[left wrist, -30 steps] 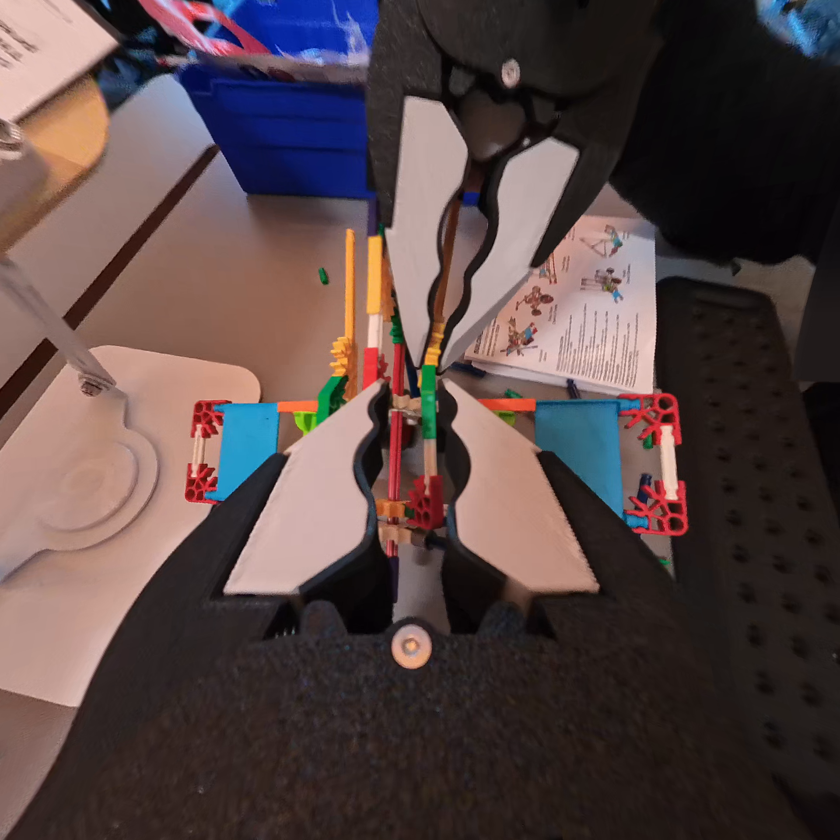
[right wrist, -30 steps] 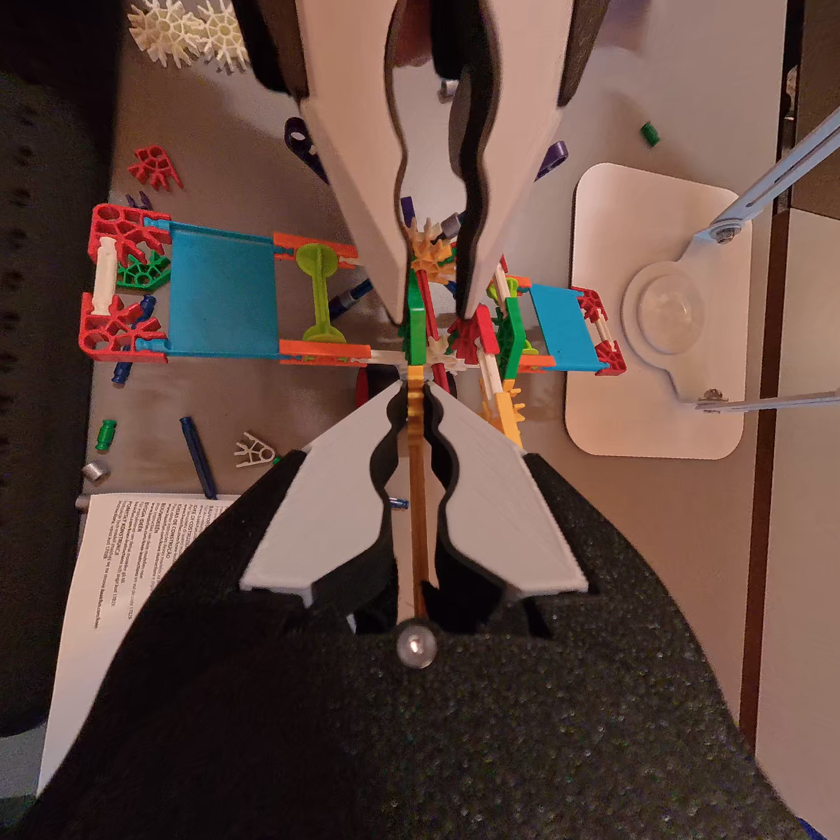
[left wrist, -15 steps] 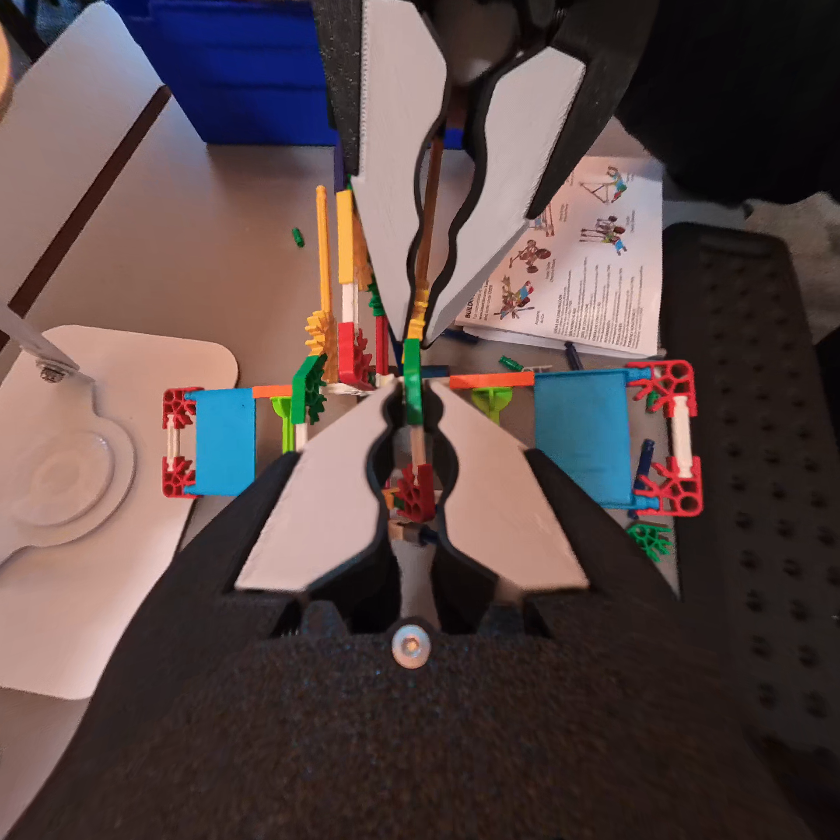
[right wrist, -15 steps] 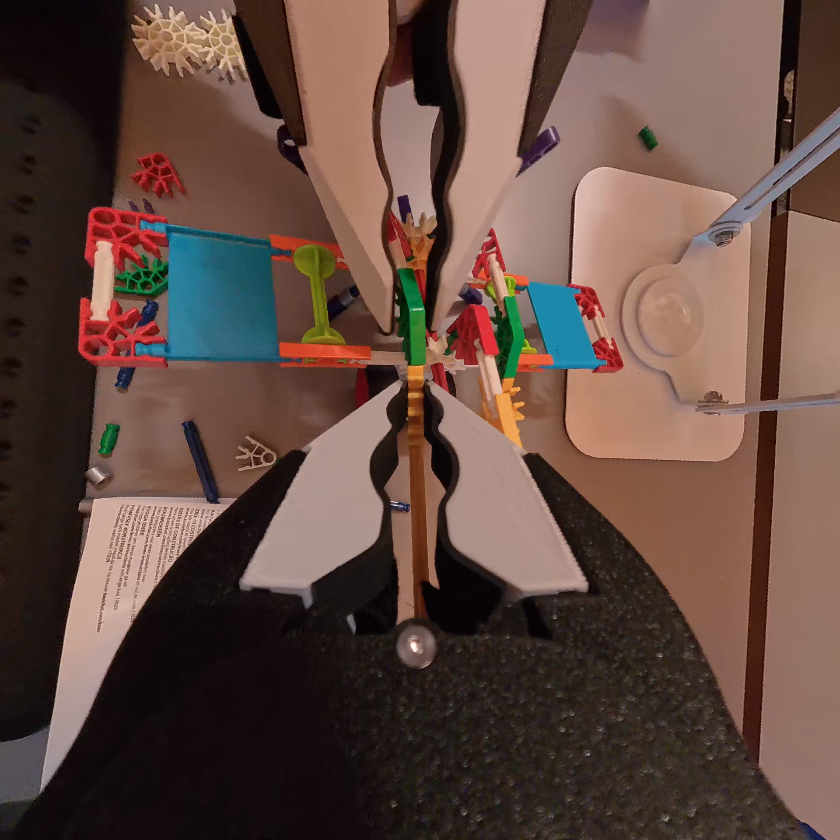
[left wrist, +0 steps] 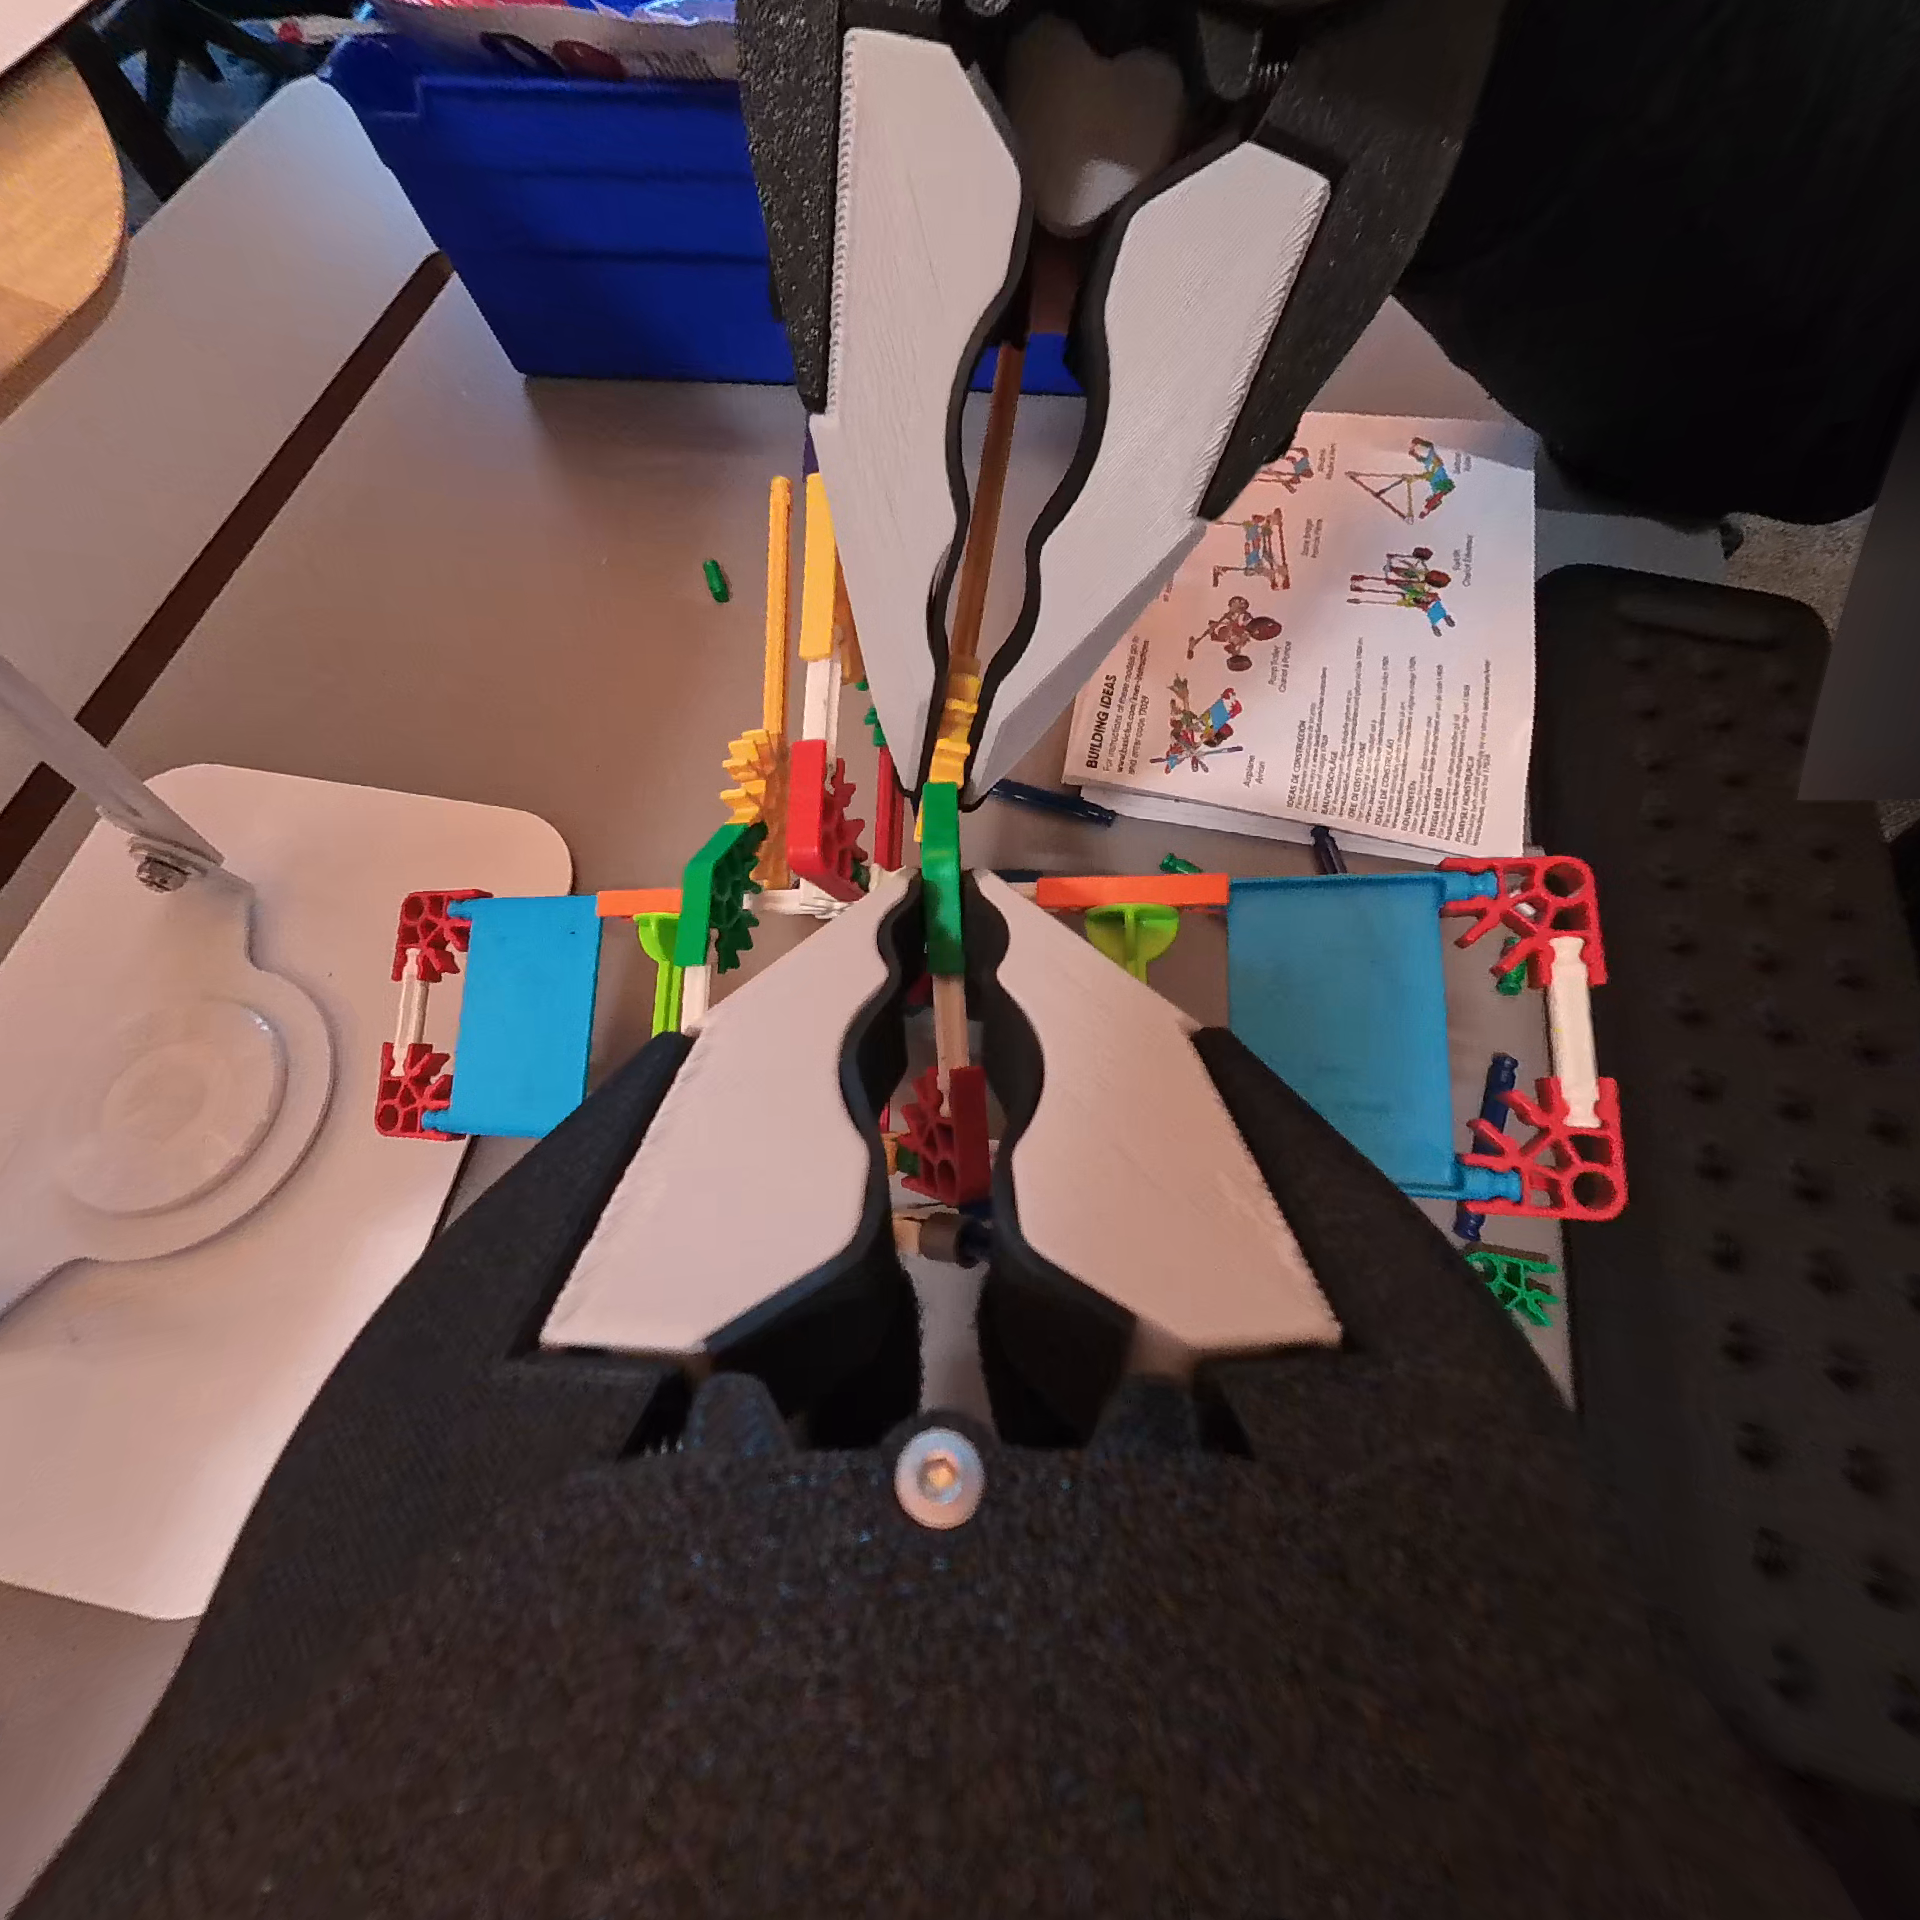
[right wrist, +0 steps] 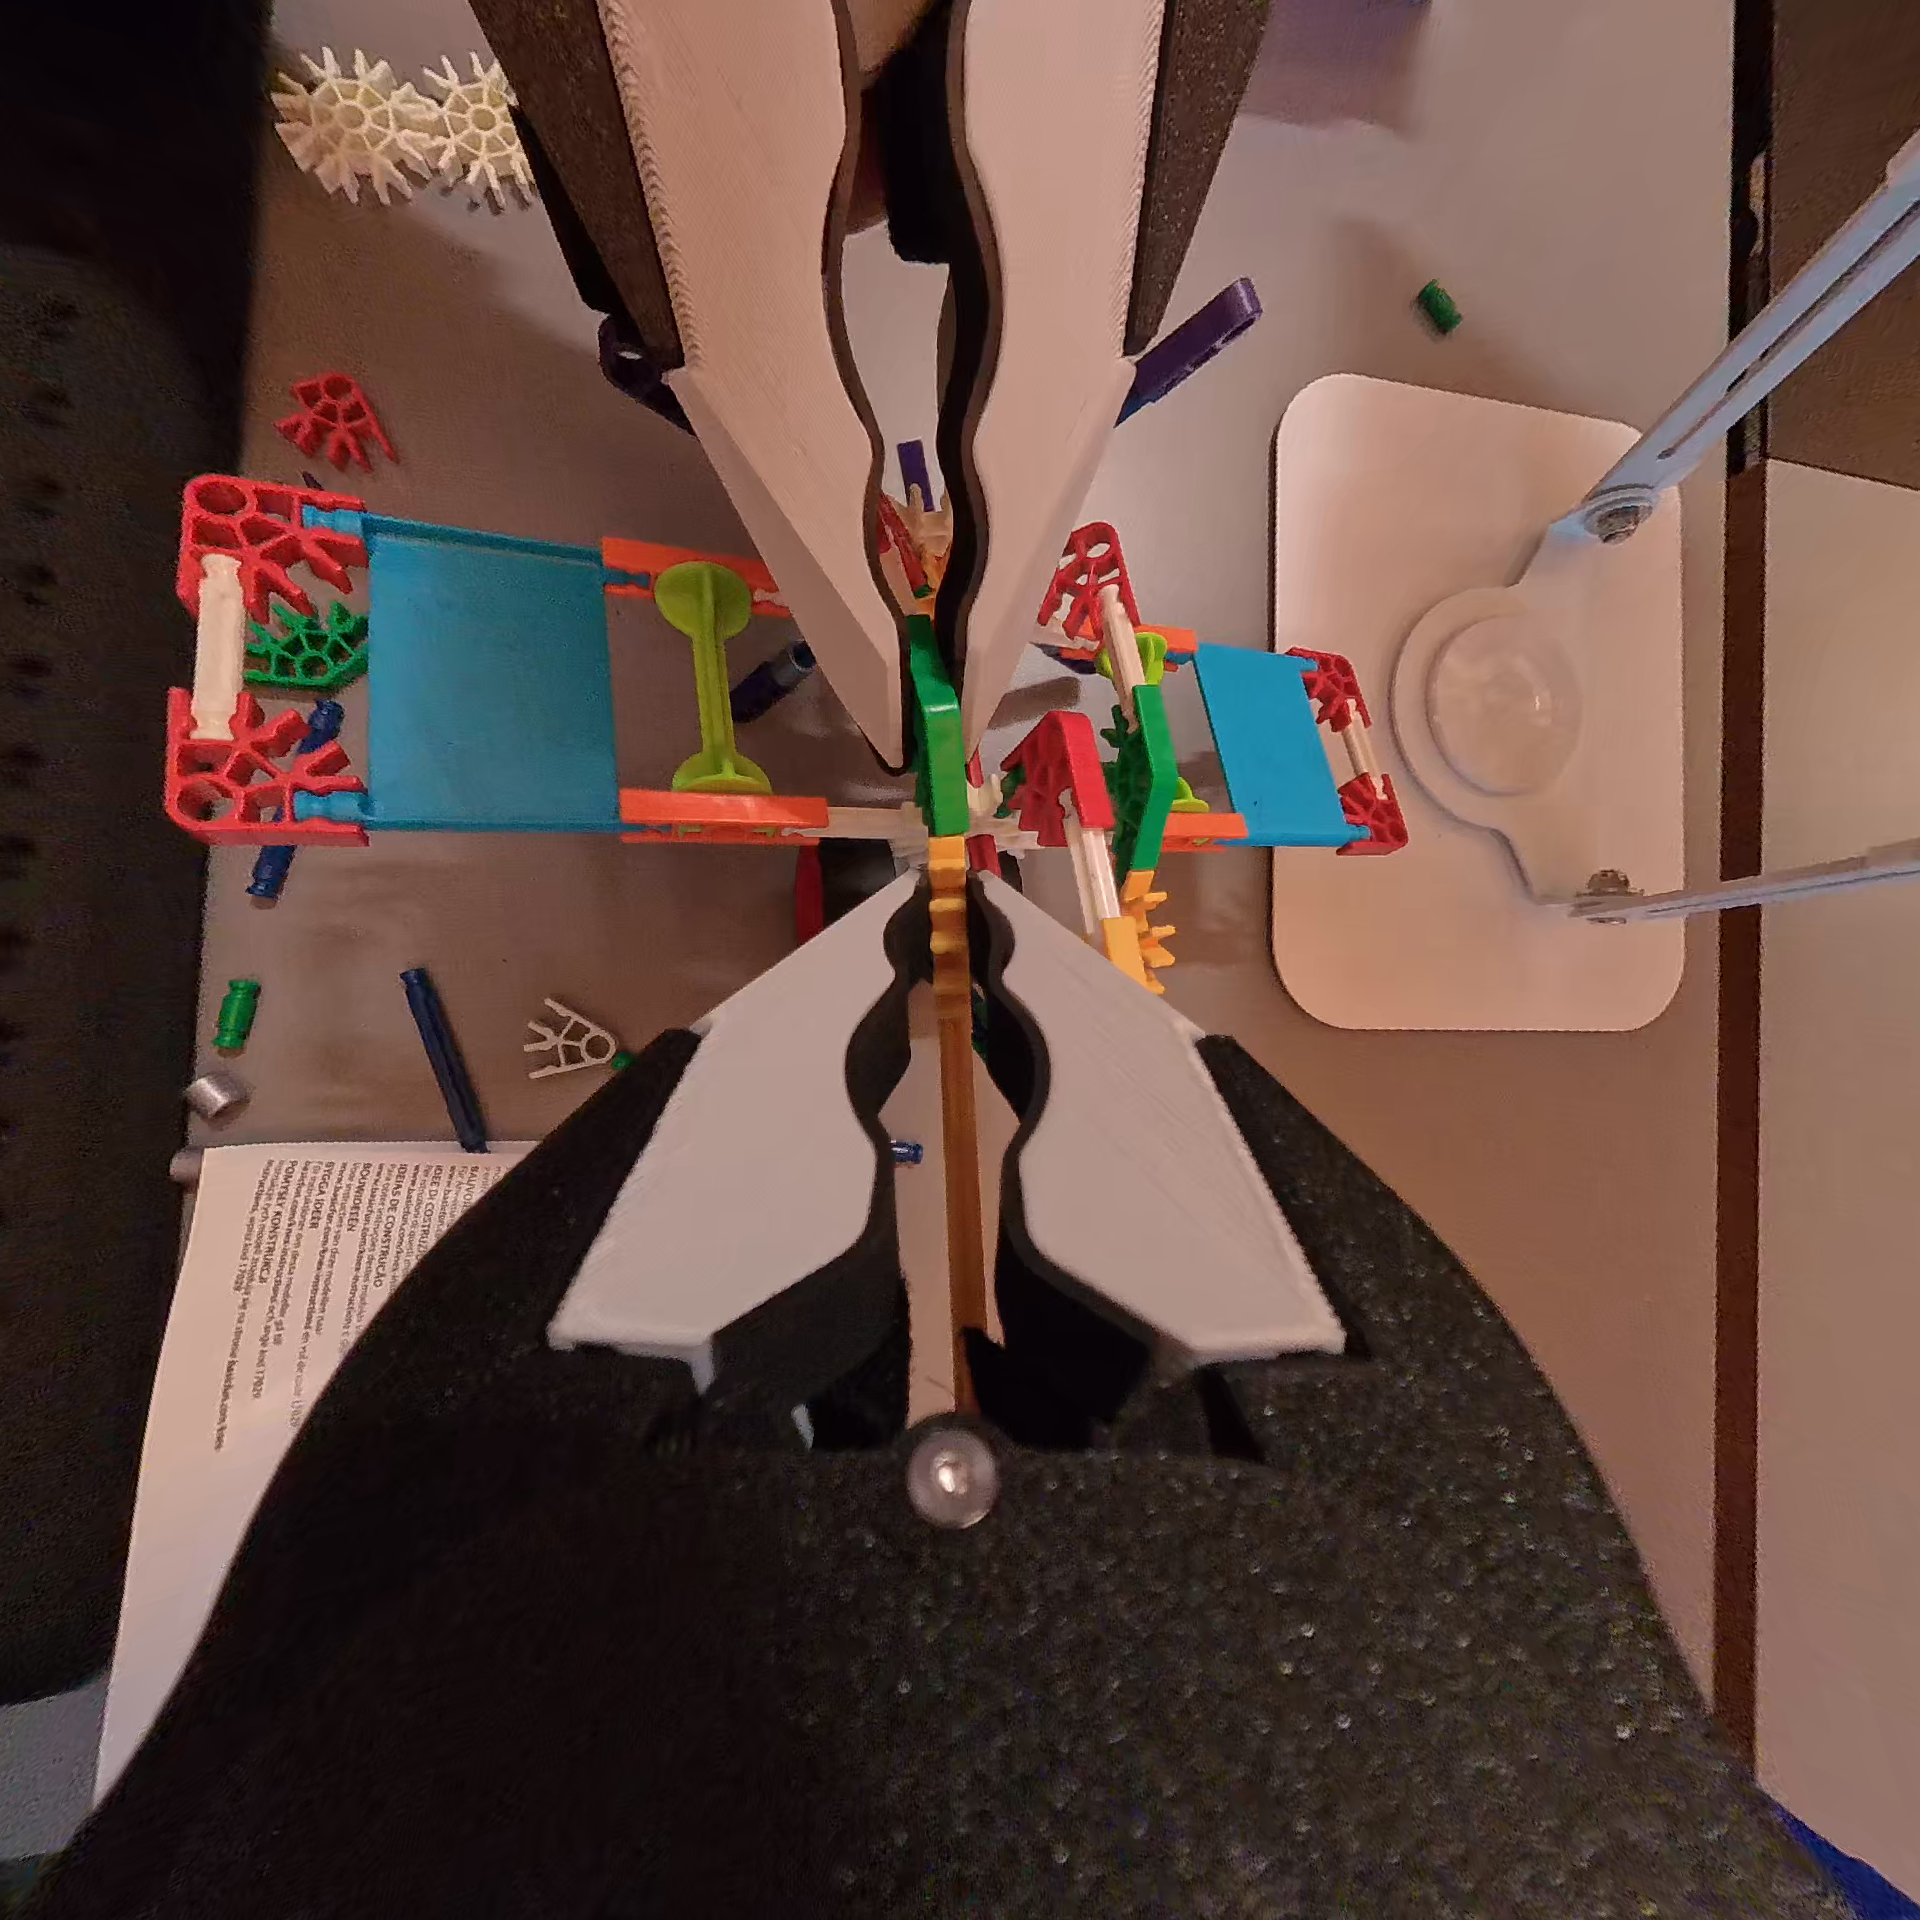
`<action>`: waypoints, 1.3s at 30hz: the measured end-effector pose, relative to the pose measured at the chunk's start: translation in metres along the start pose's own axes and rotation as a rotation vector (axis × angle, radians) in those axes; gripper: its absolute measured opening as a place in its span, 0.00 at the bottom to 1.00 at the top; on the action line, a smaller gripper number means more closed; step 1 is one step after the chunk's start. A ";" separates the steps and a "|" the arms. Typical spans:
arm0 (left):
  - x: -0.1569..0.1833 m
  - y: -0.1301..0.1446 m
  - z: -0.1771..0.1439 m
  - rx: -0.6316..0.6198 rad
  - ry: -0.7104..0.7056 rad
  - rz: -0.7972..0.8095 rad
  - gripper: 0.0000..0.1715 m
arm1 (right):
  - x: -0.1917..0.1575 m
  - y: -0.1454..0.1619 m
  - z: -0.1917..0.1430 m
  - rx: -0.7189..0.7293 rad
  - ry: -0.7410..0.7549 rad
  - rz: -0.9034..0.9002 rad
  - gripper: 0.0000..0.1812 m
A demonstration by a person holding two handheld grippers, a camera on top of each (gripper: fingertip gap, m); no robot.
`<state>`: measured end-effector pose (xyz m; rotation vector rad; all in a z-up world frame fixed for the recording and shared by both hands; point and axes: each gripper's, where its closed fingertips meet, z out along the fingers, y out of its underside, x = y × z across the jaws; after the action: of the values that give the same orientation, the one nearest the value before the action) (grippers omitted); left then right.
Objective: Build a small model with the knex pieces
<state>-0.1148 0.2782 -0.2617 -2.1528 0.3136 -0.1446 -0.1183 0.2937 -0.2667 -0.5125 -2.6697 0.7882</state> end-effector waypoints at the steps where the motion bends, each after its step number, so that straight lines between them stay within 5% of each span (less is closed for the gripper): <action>1: 0.000 0.000 0.000 0.000 -0.002 -0.003 0.03 | 0.000 0.000 0.000 0.003 -0.004 0.009 0.03; 16: -0.031 -0.007 -0.006 0.022 -0.238 0.004 0.02 | 0.032 -0.009 0.001 0.058 0.129 0.120 0.03; 31: -0.015 -0.001 -0.002 -0.021 -0.164 0.161 0.02 | 0.020 -0.002 0.014 -0.024 0.167 -0.133 0.03; 39: -0.024 -0.005 -0.003 -0.039 -0.253 0.167 0.04 | 0.025 -0.007 0.019 -0.005 0.183 0.012 0.02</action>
<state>-0.1379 0.2849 -0.2552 -2.1432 0.3489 0.2286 -0.1494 0.2903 -0.2732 -0.5740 -2.5036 0.7020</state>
